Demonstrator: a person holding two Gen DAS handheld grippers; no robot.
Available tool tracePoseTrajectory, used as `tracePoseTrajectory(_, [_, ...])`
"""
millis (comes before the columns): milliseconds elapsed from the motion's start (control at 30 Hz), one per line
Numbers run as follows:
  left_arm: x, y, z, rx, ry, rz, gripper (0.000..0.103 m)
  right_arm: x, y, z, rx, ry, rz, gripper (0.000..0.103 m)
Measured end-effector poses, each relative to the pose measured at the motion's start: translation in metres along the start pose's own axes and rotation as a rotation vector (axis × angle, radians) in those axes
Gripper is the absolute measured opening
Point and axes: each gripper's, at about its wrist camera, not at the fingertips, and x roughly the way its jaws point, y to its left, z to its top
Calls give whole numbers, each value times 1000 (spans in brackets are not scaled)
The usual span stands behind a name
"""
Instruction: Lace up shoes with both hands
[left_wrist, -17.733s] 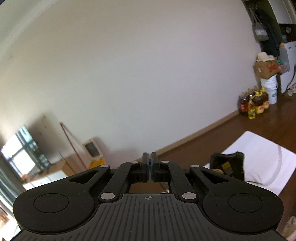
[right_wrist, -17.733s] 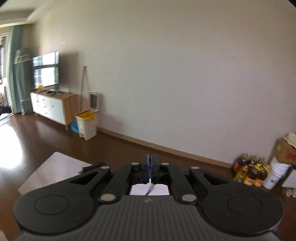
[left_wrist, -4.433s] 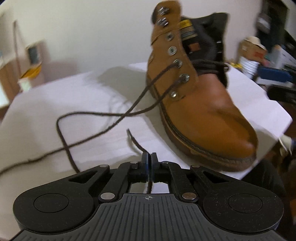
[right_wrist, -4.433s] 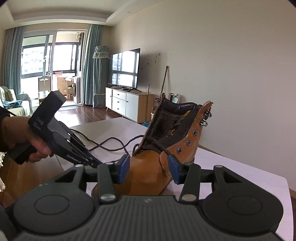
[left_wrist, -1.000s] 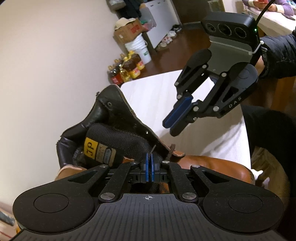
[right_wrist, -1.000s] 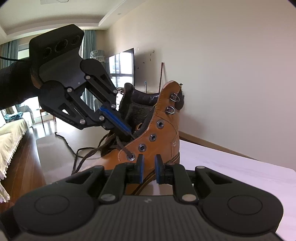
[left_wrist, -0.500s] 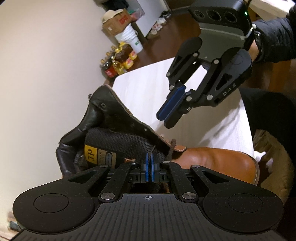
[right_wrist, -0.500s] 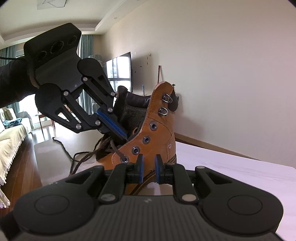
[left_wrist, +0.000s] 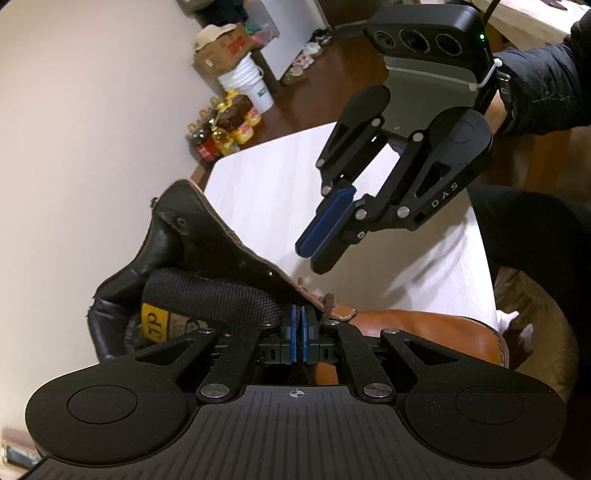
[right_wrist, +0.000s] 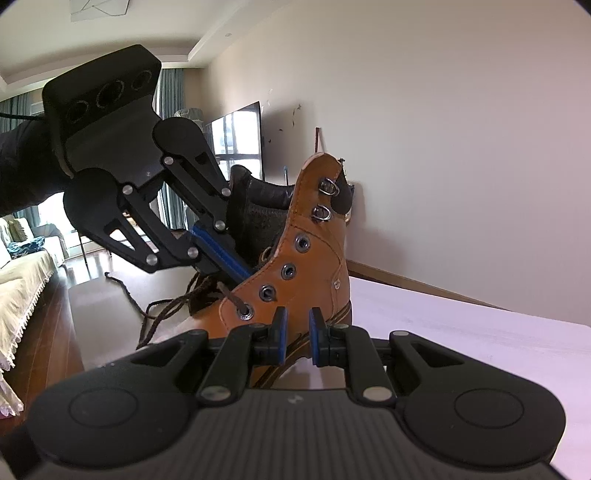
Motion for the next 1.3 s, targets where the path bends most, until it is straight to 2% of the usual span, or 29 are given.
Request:
tracePoseTrajectory(367, [3,6,-1,7,-25,3,4,3,-3,3,-23,-20,91,14])
tracePoseTrajectory(533, [2,7,-4,0,-34,2,4,7,-10,5,4,-26,134,14])
tracePoseTrajectory(667, [2,6,-7,-3,-45,6,4,6,-17,2,52,-35,168,6])
tracePoseTrajectory(800, [2,7,-9,-14,-52,10,4,5,-20,1,79,-38,178,3])
tracePoseTrajectory(933, [-1,8,-5,-27,-51,13,5,-2,-15,1,53,-19,142,2])
tracePoseTrajectory(967, [-4,8,-5,-32,-51,16,9,-4,-15,1,49,-17,134,2])
tracePoseTrajectory(1067, [-23,9,-14,-77,-70,53,43,-28,-19,-2,52,-8,38,2])
tracePoseTrajectory(1233, [-63,9,-40,-218,-136,159,43,-69,-25,-10,63,8,-105,2])
tracePoseTrajectory(1300, [-80,6,-59,-281,-139,235,43,-81,-24,-12,64,22,-169,2])
